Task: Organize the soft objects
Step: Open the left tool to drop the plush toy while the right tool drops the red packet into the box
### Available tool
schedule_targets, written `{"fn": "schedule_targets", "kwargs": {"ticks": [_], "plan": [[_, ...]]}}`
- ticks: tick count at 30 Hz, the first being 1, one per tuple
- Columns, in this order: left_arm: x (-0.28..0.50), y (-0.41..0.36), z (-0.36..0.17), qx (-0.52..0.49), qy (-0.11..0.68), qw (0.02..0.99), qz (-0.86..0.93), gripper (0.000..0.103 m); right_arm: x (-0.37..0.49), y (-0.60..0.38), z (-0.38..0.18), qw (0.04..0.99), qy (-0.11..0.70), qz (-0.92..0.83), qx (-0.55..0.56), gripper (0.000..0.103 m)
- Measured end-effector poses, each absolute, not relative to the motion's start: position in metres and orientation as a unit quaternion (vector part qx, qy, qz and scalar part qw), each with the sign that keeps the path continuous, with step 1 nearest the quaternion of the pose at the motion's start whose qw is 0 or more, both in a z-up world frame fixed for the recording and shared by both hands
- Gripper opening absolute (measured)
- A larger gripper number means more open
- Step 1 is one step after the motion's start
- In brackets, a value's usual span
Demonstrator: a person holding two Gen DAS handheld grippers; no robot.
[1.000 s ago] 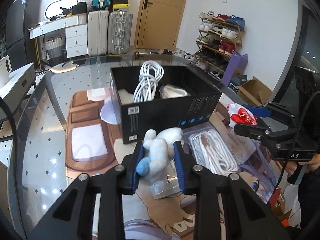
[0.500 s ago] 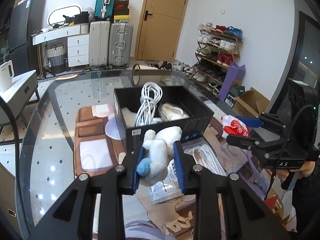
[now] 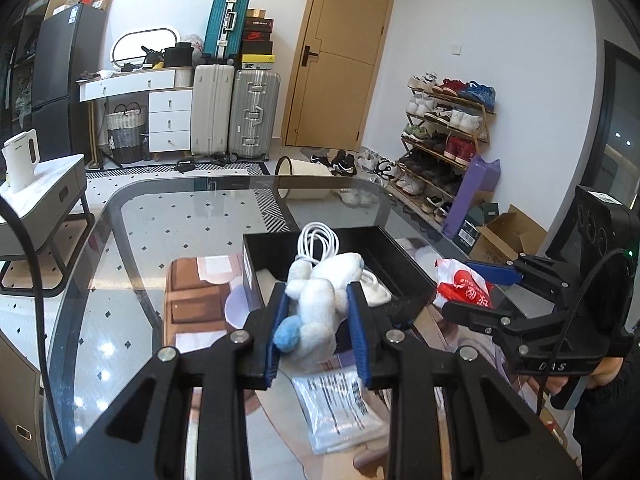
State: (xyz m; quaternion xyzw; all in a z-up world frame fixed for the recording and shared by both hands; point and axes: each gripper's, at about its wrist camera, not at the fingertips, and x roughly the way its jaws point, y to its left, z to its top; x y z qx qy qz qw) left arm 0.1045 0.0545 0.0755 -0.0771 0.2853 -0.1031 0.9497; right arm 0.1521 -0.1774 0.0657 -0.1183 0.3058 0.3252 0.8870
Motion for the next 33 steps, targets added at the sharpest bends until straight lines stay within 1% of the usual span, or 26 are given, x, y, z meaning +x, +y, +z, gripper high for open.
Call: {"fn": "schedule_targets", "kwargs": {"ticks": [14, 19, 27, 31, 33], "plan": [[0.152, 0.061, 0.062, -0.08, 0.28, 0.954, -0.065, 0.027, 0.192, -0.15, 0.057, 0.88, 0.313, 0.334, -0.129, 0.06], [0.165, 0.059, 0.052, -0.081, 0.29, 0.952, -0.058, 0.027, 0.207, -0.143, 0.05, 0.878, 0.319, 0.33, -0.137, 0.06], [0.18, 0.042, 0.039, -0.054, 0.315, 0.946, -0.055, 0.027, 0.224, -0.134, 0.034, 0.874, 0.332, 0.32, -0.151, 0.06], [0.183, 0.035, 0.033, -0.048, 0.332, 0.94, -0.064, 0.03, 0.228, -0.132, 0.029, 0.874, 0.335, 0.318, -0.153, 0.06], [0.181, 0.034, 0.032, -0.045, 0.333, 0.939, -0.064, 0.032, 0.228, -0.131, 0.03, 0.875, 0.332, 0.317, -0.156, 0.063]]}}
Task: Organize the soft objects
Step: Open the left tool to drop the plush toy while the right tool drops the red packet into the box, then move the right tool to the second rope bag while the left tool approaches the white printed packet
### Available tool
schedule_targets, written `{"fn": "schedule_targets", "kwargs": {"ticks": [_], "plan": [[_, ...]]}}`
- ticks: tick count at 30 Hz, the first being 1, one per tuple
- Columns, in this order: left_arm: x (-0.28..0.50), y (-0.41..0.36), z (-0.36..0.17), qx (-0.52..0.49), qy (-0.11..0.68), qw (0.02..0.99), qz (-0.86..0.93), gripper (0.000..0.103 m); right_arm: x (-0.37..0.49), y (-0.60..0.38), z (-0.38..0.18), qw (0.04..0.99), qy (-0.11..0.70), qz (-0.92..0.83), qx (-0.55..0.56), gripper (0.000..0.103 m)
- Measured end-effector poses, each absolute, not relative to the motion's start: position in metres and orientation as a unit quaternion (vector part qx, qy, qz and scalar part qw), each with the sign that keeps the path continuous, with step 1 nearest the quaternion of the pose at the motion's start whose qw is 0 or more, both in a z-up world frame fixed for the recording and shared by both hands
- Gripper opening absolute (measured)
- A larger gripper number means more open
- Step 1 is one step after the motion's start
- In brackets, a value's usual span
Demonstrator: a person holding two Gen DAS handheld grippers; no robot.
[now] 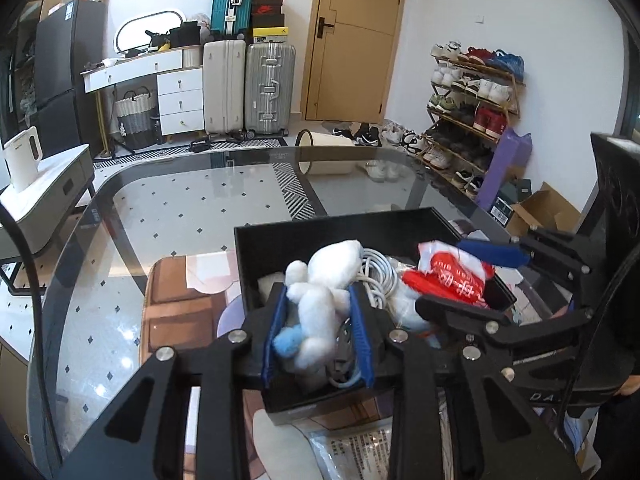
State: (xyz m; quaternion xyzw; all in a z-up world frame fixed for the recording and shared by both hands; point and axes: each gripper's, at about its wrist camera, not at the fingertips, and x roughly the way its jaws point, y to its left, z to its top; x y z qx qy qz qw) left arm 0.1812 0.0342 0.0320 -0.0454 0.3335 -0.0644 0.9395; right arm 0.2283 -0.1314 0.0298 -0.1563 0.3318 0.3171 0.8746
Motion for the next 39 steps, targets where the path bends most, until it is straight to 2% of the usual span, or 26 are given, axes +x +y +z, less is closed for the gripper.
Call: {"fn": "schedule_targets", "kwargs": {"ticks": [3, 5, 8, 10, 11, 16, 39], "plan": [[0.175, 0.035, 0.037, -0.054, 0.331, 0.939, -0.074, 0.054, 0.225, -0.133, 0.033, 0.878, 0.327, 0.312, -0.16, 0.072], [0.171, 0.035, 0.04, -0.052, 0.328, 0.941, -0.072, 0.057, 0.221, -0.138, 0.036, 0.881, 0.323, 0.307, -0.157, 0.082], [0.161, 0.036, 0.045, -0.048, 0.324, 0.942, -0.066, 0.062, 0.215, -0.144, 0.04, 0.885, 0.318, 0.302, -0.157, 0.087], [0.153, 0.038, 0.048, -0.053, 0.319, 0.944, -0.061, 0.099, 0.208, -0.149, 0.044, 0.89, 0.313, 0.294, -0.156, 0.092], [0.147, 0.041, 0.051, -0.057, 0.31, 0.948, -0.054, 0.103, 0.204, -0.151, 0.046, 0.892, 0.311, 0.292, -0.153, 0.097], [0.127, 0.051, 0.056, -0.076, 0.297, 0.951, -0.041, 0.103, 0.191, -0.164, 0.049, 0.898, 0.312, 0.281, -0.13, 0.102], [0.101, 0.057, 0.033, -0.071, 0.312, 0.947, -0.017, 0.103, 0.162, -0.188, 0.037, 0.899, 0.343, 0.26, -0.086, 0.102]]}}
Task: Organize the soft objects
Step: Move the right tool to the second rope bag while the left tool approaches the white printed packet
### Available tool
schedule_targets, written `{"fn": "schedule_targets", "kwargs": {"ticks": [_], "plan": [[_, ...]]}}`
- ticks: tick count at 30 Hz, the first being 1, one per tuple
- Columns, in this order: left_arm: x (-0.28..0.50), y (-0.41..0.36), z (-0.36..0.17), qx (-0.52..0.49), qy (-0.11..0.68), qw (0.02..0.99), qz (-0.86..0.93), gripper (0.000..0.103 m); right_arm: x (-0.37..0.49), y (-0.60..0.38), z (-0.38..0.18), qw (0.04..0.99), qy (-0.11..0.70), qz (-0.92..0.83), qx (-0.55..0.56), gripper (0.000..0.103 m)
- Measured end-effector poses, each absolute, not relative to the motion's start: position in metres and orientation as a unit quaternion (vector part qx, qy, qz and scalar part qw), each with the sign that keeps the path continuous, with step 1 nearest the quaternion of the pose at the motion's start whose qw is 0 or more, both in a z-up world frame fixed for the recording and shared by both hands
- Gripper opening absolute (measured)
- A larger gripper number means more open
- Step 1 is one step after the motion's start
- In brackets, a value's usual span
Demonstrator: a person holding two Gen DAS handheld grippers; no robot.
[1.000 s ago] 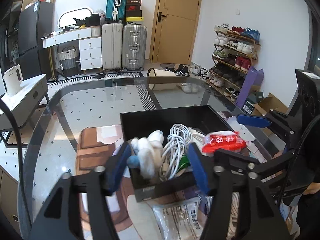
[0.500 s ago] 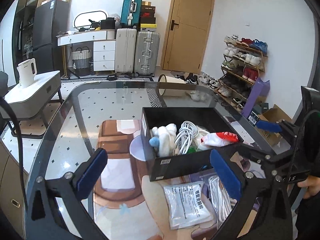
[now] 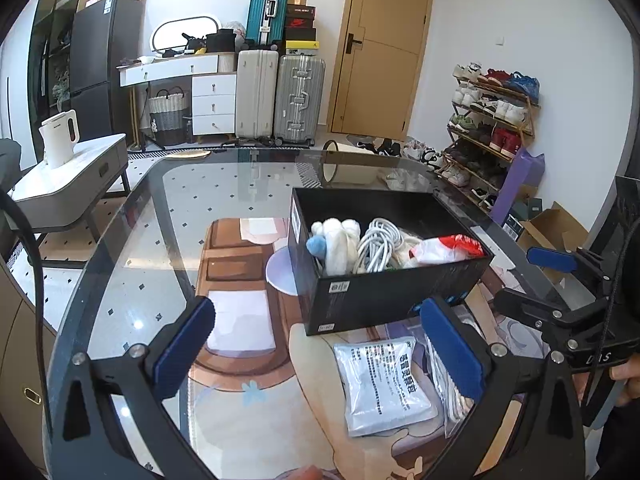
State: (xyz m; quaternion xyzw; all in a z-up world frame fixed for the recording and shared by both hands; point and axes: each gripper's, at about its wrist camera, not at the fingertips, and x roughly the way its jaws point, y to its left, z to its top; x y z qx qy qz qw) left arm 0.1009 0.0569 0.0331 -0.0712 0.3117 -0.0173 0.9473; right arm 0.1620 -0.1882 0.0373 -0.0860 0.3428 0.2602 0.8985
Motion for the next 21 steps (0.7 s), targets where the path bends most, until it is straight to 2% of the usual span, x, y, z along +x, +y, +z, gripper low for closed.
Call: {"fn": "schedule_targets", "kwargs": {"ticks": [21], "plan": [[0.09, 0.055, 0.009, -0.06, 0.329, 0.942, -0.022, 0.103, 0.145, -0.187, 0.008, 0.88, 0.39, 0.262, -0.067, 0.102]]}}
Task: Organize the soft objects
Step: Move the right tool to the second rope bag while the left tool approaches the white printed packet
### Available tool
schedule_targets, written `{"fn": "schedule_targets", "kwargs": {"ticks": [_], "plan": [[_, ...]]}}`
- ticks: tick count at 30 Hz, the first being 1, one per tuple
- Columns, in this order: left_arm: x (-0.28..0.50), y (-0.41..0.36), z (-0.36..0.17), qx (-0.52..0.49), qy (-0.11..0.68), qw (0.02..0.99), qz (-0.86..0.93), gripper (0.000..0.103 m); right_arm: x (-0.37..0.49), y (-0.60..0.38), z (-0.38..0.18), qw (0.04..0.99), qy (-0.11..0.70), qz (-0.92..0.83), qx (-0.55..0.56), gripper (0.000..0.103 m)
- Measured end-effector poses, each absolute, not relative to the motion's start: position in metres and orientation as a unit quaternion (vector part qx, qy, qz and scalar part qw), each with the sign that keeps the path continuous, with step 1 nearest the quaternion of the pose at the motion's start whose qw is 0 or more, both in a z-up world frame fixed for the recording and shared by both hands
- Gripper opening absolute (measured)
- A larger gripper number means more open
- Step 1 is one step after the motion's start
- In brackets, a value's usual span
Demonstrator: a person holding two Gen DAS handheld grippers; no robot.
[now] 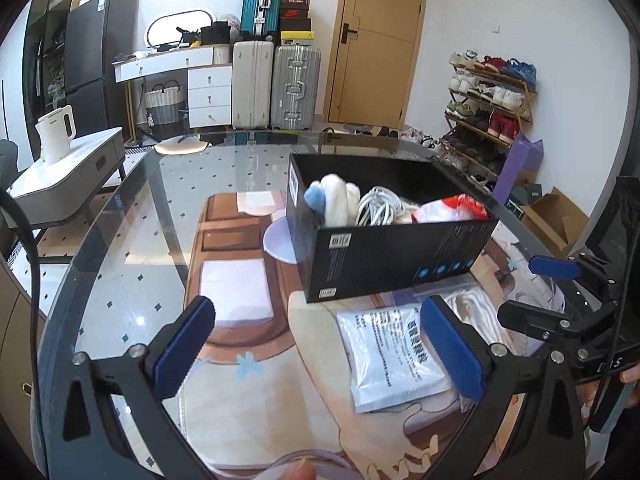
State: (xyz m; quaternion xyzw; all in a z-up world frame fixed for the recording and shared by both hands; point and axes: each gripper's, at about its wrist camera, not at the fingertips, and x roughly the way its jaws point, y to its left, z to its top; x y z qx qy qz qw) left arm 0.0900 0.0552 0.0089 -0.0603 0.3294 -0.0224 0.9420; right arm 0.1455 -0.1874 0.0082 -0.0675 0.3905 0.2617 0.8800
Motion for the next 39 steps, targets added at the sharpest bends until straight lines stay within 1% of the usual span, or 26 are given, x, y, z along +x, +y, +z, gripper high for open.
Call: {"fn": "schedule_targets", "kwargs": {"ticks": [6, 11, 26, 39], "plan": [[0.085, 0.063, 0.005, -0.082, 0.33, 0.94, -0.017, 0.103, 0.142, -0.177, 0.0, 0.869, 0.407, 0.273, -0.07, 0.102], [0.083, 0.058, 0.0, -0.061, 0.339, 0.939, -0.011, 0.103, 0.142, -0.169, -0.006, 0.863, 0.42, 0.27, -0.075, 0.102], [0.085, 0.054, -0.005, -0.053, 0.355, 0.933, -0.004, 0.103, 0.156, -0.154, -0.03, 0.845, 0.462, 0.255, -0.085, 0.102], [0.085, 0.053, -0.006, -0.05, 0.356, 0.933, 0.001, 0.103, 0.152, -0.168, -0.037, 0.852, 0.457, 0.234, -0.109, 0.102]]}}
